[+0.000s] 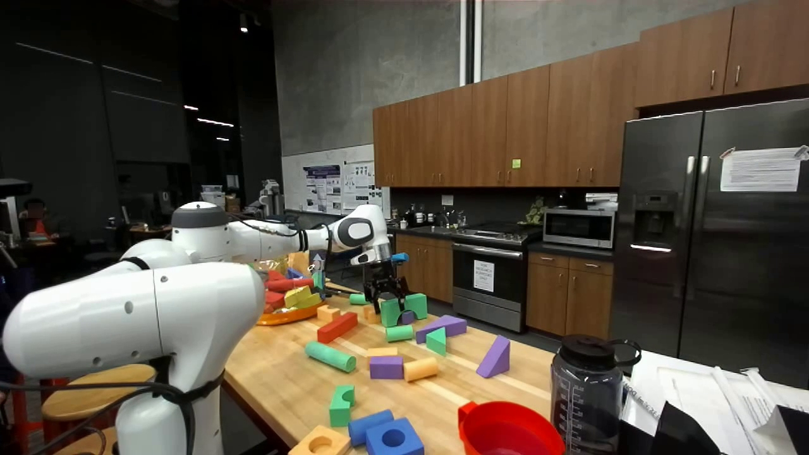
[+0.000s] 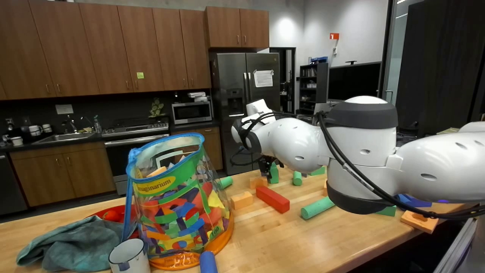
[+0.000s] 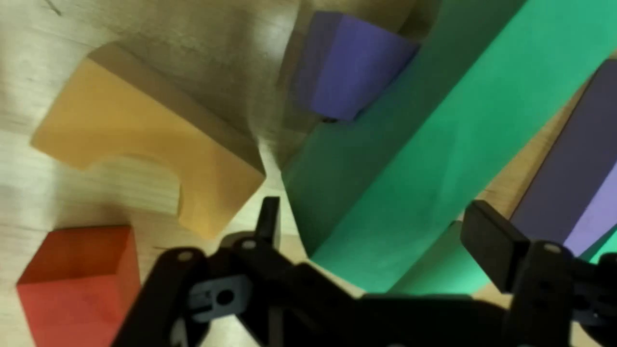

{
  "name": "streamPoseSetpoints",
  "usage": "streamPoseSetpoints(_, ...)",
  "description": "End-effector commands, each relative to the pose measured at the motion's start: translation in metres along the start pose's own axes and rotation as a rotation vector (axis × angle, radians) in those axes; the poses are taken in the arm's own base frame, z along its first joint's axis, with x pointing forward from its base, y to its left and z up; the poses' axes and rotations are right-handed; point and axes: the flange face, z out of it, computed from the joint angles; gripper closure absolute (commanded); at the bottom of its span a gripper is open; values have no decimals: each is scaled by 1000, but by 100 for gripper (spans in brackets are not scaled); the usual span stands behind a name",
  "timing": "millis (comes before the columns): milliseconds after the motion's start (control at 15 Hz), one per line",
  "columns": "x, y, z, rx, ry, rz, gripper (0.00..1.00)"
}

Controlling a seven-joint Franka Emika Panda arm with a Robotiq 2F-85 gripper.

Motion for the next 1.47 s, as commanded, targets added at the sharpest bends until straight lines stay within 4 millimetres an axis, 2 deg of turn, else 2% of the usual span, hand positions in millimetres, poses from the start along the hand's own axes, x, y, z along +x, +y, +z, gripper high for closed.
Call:
streamPoseSetpoints(0, 3, 8, 32, 33, 13, -18, 0)
streamPoseSetpoints(133, -2, 7, 31, 58, 13, -31, 26)
streamPoseSetpoints(200, -1, 7, 25, 64, 12, -33, 27)
streamPoseSetpoints(333, 3, 11, 17, 72, 5, -35, 40)
streamPoseSetpoints(600, 9, 14, 7, 75, -3, -30, 73)
streamPoseSetpoints(867, 16, 10, -4, 75, -14, -12, 85)
streamPoseSetpoints(1000, 19, 1, -8, 81, -21, 8, 100)
streamPoseSetpoints(1400, 34, -33, -26, 93, -45, 83, 100)
